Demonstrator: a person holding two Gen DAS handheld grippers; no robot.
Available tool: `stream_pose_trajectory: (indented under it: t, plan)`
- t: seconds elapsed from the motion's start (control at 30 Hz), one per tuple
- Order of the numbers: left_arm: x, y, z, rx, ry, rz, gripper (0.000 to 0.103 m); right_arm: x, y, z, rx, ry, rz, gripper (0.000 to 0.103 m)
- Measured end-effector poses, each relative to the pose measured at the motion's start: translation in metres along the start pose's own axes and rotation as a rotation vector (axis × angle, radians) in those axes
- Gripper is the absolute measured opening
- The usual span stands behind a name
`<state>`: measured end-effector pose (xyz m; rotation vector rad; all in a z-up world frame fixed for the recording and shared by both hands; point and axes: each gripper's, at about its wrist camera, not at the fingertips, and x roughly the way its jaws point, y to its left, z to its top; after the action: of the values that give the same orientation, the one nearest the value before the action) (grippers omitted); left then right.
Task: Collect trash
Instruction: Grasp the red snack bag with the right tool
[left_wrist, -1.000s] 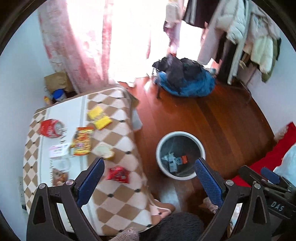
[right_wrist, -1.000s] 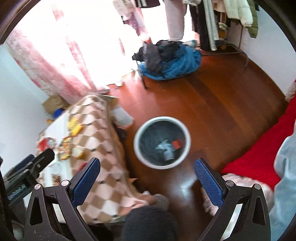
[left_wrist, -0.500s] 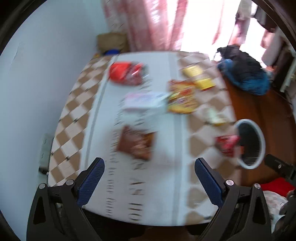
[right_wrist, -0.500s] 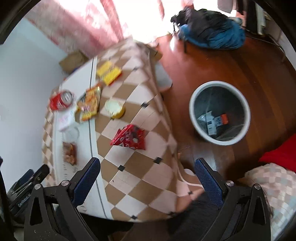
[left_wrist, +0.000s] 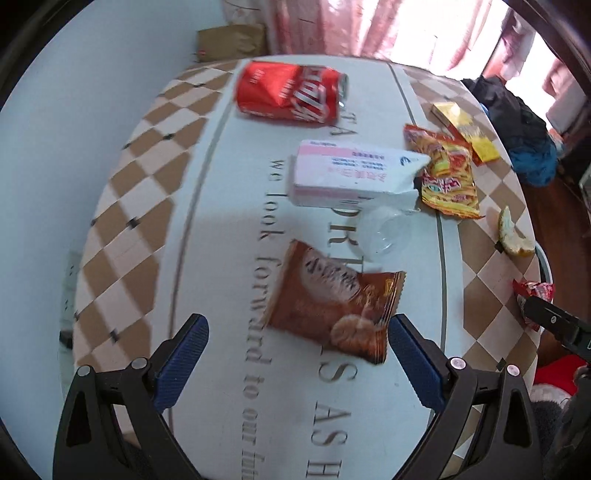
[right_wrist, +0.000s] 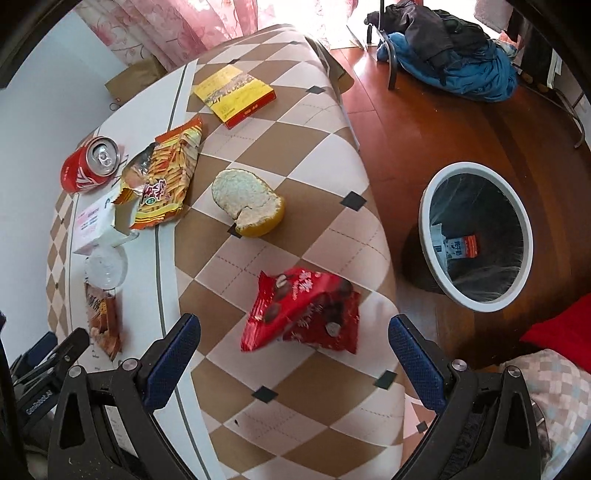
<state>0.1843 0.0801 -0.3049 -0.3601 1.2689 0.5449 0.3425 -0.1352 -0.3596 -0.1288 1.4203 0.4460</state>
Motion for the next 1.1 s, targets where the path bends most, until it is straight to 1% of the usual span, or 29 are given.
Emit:
stream_pose_trajectory:
  t: [0.17,0.27,0.33,0.37,0.4,0.47,0.5,0.53,0.57,0.7,0.73,0.77,0.9,1.1]
  plan:
    - [0.022,-0.012,0.006,0.073,0.049,-0.031,0.099,0.007,0.004,0.002,-0.004,0.006,-0.013,0.102]
    - [0.032,-0.017,0.005,0.089,0.065,-0.041,0.099,0.01,0.005,0.002,-0.009,0.011,-0.018,0.102]
    - [0.033,-0.018,0.003,0.084,0.056,-0.05,0.099,0.011,0.006,0.001,-0.012,0.013,-0.019,0.095]
    - [0.033,-0.018,0.002,0.082,0.047,-0.053,0.098,0.012,0.006,0.001,-0.013,0.015,-0.019,0.089]
    - [0.033,-0.018,0.003,0.083,0.041,-0.055,0.096,0.013,0.007,0.0,-0.018,0.015,-0.021,0.082]
    - [0.035,-0.02,0.003,0.088,0.04,-0.052,0.074,0.013,0.009,-0.002,-0.029,0.007,-0.037,0.076]
    - [0.036,-0.02,0.002,0.09,0.042,-0.051,0.072,0.013,0.01,-0.003,-0.032,0.002,-0.038,0.068]
    - [0.035,-0.021,0.002,0.093,0.037,-0.05,0.071,0.011,0.011,-0.004,-0.039,-0.004,-0.037,0.064]
    - [0.034,-0.021,0.001,0.093,0.03,-0.049,0.067,0.01,0.012,-0.004,-0.045,-0.006,-0.036,0.06]
    - [0.024,-0.022,-0.002,0.09,0.014,-0.044,0.061,0.002,0.014,-0.008,-0.056,-0.027,-0.021,0.052]
    - [0.021,-0.023,-0.003,0.092,0.008,-0.041,0.055,-0.001,0.015,-0.009,-0.063,-0.034,-0.018,0.051]
    - [0.019,-0.023,-0.003,0.092,0.005,-0.04,0.054,-0.003,0.016,-0.011,-0.068,-0.038,-0.015,0.048]
    - [0.01,-0.026,-0.004,0.096,-0.015,-0.043,0.054,-0.013,0.016,-0.015,-0.072,-0.053,0.013,0.043]
    - [-0.009,-0.023,-0.004,0.087,-0.053,-0.058,0.053,-0.034,0.014,-0.021,-0.074,-0.089,0.077,0.038]
